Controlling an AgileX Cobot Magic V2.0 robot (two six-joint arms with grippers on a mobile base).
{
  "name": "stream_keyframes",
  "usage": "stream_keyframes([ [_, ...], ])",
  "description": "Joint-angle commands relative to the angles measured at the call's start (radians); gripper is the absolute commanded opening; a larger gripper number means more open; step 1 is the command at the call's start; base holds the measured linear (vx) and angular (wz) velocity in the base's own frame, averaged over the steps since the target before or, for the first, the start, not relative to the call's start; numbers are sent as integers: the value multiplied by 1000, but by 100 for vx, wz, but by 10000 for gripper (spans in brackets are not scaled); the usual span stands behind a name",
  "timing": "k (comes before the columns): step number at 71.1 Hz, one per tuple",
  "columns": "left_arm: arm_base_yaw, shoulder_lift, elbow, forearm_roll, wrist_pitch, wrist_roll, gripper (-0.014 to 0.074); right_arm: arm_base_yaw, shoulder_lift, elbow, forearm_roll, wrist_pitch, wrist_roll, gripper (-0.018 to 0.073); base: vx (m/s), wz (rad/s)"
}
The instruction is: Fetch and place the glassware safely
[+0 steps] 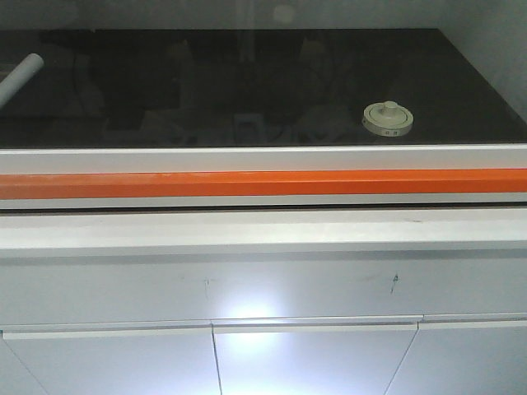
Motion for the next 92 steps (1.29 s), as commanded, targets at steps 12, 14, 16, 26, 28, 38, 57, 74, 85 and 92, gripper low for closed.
stream_keyframes([
  [12, 1, 158, -334, -8, -80, -11, -7, -3, 85, -328, -4, -52, -24, -3, 0, 0],
  [14, 1, 182, -374, -8, -70, -11, -7, -3, 106, -362, -4, -45, -24, -3, 0, 0],
  [16, 1, 213, -427, -8, -53, -11, -7, -3, 128, -396, -4, -39, -24, -3, 0, 0],
  [26, 1, 356, -639, -8, 32, -11, -7, -3, 269, -583, -4, -26, -24, -3, 0, 0],
  [28, 1, 383, -680, -8, 46, -11, -7, -3, 295, -620, -4, -25, -24, -3, 0, 0],
  [38, 1, 536, -812, -8, 139, -10, -7, -3, 445, -739, -4, 22, -24, -3, 0, 0],
  [57, 1, 753, -880, -8, 226, -9, -7, -3, 711, -799, -3, 148, -22, -3, 0, 0],
  [74, 1, 864, -845, -7, 276, -9, -7, -3, 787, -768, 50, 218, -22, -3, 0, 0],
  [85, 1, 851, -669, -10, 94, -56, -7, -3, 757, -628, 50, 168, -22, -3, 0, 0],
  [92, -3, 808, -567, -9, 71, -124, -7, -3, 713, -518, 48, 95, -22, -3, 0, 0],
])
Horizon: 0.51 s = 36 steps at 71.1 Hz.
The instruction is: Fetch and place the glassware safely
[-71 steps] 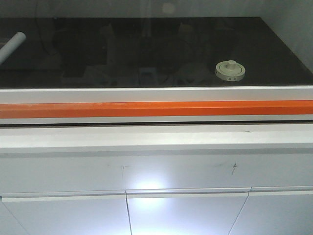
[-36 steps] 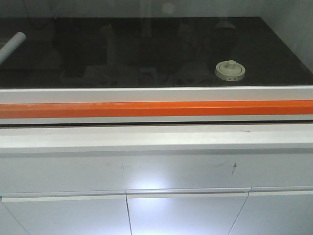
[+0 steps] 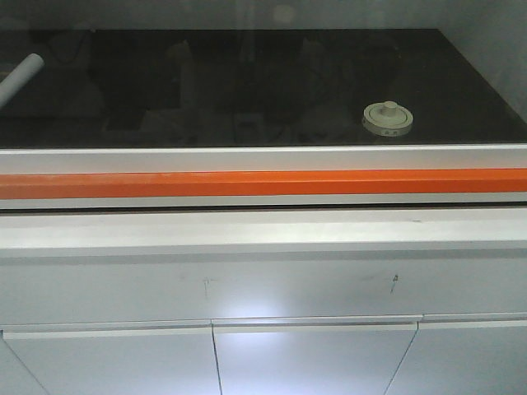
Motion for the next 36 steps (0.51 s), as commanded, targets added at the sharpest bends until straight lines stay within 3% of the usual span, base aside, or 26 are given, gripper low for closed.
stream_keyframes([
  [1, -3, -46, 55, -9, -113, -66, -7, -3, -48, 73, -2, -155, -8, -3, 0, 0],
  [18, -3, -132, 238, 16, -181, -70, -7, -3, -146, 319, -3, -340, -8, -3, 0, 0],
  [29, -3, -145, 335, 107, -341, -72, -7, -3, -146, 426, -4, -453, -8, -3, 0, 0],
  [36, -3, -141, 386, 126, -451, -72, -7, -3, -142, 447, -12, -468, -13, -3, 0, 0],
])
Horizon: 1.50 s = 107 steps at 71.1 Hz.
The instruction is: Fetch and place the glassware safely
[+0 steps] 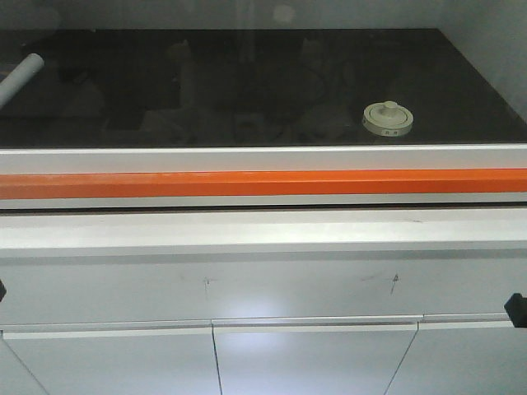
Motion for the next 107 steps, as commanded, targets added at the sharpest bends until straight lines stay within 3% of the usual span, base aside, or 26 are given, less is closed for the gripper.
stream_keyframes([
  [1, -3, 5, 18, 23, -199, -10, -7, -3, 4, -11, -14, -110, -13, -3, 0, 0],
  [12, -3, 70, 97, 26, -388, -10, -7, -3, 53, -12, -74, -154, -19, -1, 0, 0],
  [34, -3, 318, 106, 26, -676, -10, -7, -3, 240, -12, -81, -355, -19, -1, 0, 0],
  [58, -3, 536, 106, 18, -854, -10, -7, -3, 492, -17, -80, -570, -72, -1, 0, 0],
  [74, -3, 627, 104, 15, -924, -8, -7, -3, 643, -17, -80, -686, -72, -1, 0, 0],
  [89, -3, 669, 103, -45, -945, 17, -7, -3, 723, -17, -80, -766, -72, -1, 0, 0],
  [107, -3, 698, -6, -32, -807, 16, -7, -3, 762, -28, -80, -799, -72, -1, 0, 0],
])
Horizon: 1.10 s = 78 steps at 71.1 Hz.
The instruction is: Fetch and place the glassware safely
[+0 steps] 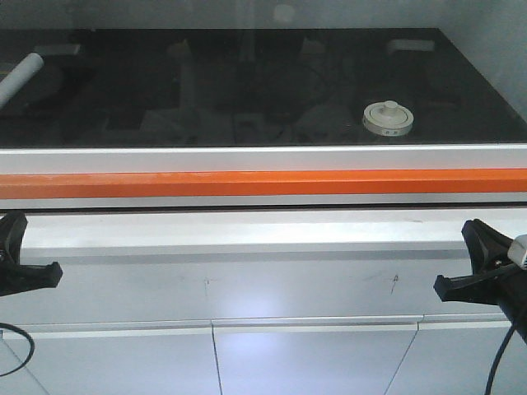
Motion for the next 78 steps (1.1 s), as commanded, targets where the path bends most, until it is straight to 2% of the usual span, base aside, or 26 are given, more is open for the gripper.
stream_keyframes([
  [1, -3, -6, -71, -4, 8, -3, -7, -3, -12, -28, -1, -92, -10, -1, 0, 0],
  [12, -3, 21, -111, -4, 75, -3, -7, -3, -12, -35, -1, -85, -10, -1, 0, 0],
  [26, -3, 84, -113, -6, 52, -3, -7, -3, -12, -35, -1, -86, -10, -1, 0, 0],
  [38, -3, 147, -118, -5, -23, -2, -7, -3, -12, -35, -1, -86, -10, -1, 0, 0],
  [78, -3, 264, -239, -6, -19, -2, -7, -3, -12, -35, -1, -86, -10, -1, 0, 0],
])
